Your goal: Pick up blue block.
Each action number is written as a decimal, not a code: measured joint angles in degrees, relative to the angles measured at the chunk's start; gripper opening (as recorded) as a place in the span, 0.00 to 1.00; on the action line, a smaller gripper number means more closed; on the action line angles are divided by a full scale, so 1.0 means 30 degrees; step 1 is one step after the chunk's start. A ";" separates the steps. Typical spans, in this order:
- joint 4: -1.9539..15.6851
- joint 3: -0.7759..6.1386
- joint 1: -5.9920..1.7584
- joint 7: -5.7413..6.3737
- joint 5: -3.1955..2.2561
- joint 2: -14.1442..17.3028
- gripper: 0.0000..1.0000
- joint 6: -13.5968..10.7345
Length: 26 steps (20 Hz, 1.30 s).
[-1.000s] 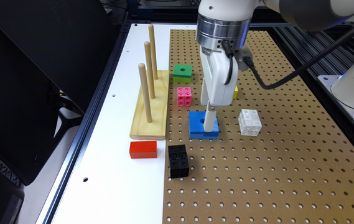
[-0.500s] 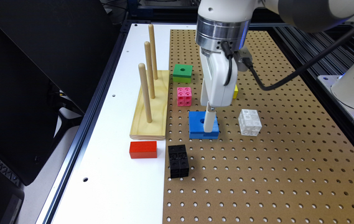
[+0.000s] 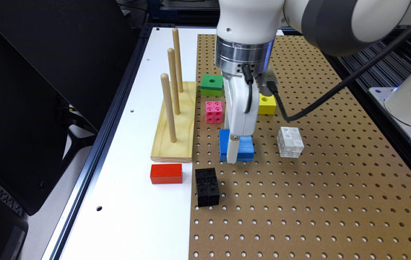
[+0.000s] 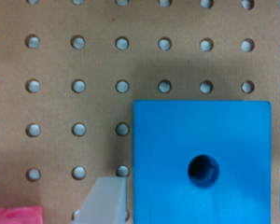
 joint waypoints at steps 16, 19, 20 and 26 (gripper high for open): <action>-0.0214 0.0049 0.0168 0.0001 0.0000 0.0121 1.00 -0.0002; -0.0222 0.0033 0.0173 0.0028 -0.0046 0.0445 1.00 0.0195; -0.0223 0.0029 0.0176 0.0028 -0.0047 0.0466 1.00 0.0229; -0.0225 0.0014 0.0148 0.0027 -0.0045 0.0458 0.00 0.0226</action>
